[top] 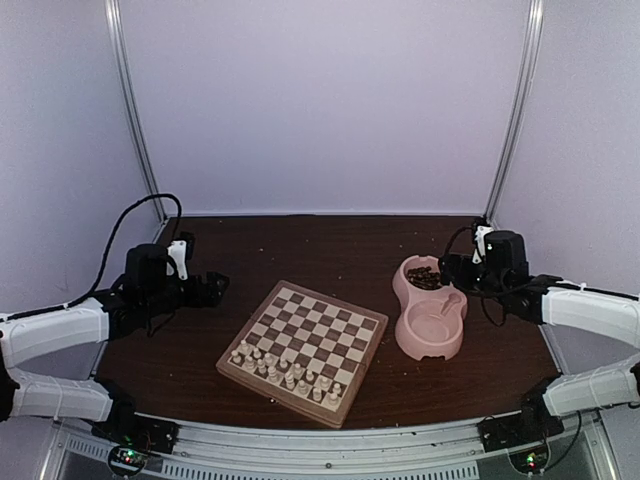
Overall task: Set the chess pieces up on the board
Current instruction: Adjust the chessboard at the center of the board.
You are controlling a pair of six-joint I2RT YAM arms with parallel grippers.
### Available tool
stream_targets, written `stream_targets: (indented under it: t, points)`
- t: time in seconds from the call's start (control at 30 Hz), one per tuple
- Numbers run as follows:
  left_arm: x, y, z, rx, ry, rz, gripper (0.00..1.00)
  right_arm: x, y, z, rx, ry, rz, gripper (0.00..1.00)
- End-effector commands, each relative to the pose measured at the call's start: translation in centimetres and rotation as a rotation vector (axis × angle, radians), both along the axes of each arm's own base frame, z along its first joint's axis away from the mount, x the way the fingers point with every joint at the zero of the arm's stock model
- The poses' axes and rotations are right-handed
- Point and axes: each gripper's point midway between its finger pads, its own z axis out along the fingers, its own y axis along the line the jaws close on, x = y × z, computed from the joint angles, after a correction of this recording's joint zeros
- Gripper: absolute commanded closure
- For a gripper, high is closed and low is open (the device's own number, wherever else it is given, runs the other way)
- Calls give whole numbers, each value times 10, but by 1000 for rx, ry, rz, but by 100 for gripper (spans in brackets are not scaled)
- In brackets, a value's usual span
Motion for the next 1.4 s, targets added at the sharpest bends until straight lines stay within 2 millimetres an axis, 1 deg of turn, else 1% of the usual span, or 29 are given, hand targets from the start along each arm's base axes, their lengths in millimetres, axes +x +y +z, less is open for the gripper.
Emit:
stream_targets:
  t: [0.0, 0.1, 0.17, 0.2, 0.27, 0.37, 0.43, 0.6, 0.67, 0.73, 0.83, 0.93, 1.0, 1.07, 1.17, 1.23, 1.37]
  points:
    - [3, 1, 10, 1, -38, 8, 2, 1, 1, -3, -8, 10, -5, 2]
    - [2, -6, 8, -3, -30, -33, 2, 1, 5, -4, 9, 16, 16, 2]
    - [3, -9, 5, 1, -14, -46, 2, 1, 13, -4, 28, 18, 51, 2]
    - [1, -14, 4, -8, -5, -72, 2, 1, 17, -4, 38, 20, 73, 2]
    - [1, -15, 2, -6, 1, -79, 2, 3, 27, -5, 58, 24, 120, 3]
    - [1, -17, 2, -7, 1, -89, 2, 5, 35, -13, 62, 56, 151, 4]
    - [0, -20, 2, -16, 3, -103, 2, 8, 36, -17, 49, 75, 148, 5]
    - [-1, -26, -1, -35, 23, -130, 2, 15, 36, -34, 7, 148, 137, 9]
    - [0, -28, -6, -36, 46, -134, 2, 16, 46, -40, 15, 172, 187, 15]
    - [3, -27, -15, -25, 93, -113, 2, 16, 58, -44, 33, 187, 238, 17]
    - [8, -29, -25, -7, 146, -105, 2, 18, 60, -51, 20, 211, 242, 17]
    - [11, -33, -30, -7, 169, -109, 2, 20, 62, -53, 13, 226, 253, 22]
    - [10, -34, -30, -11, 174, -117, 2, 16, 73, -50, 17, 221, 306, 26]
    - [8, -33, -28, -10, 176, -120, 3, 11, 86, -44, 10, 199, 360, 27]
    - [-2, -24, -27, -9, 214, -85, 3, 6, 100, -42, 2, 190, 417, 26]
    - [-12, -19, -26, -34, 238, -61, 3, 5, 107, -44, 14, 197, 445, 26]
    - [-38, -7, -35, -102, 308, -10, 3, 3, 122, -49, 39, 218, 502, 26]
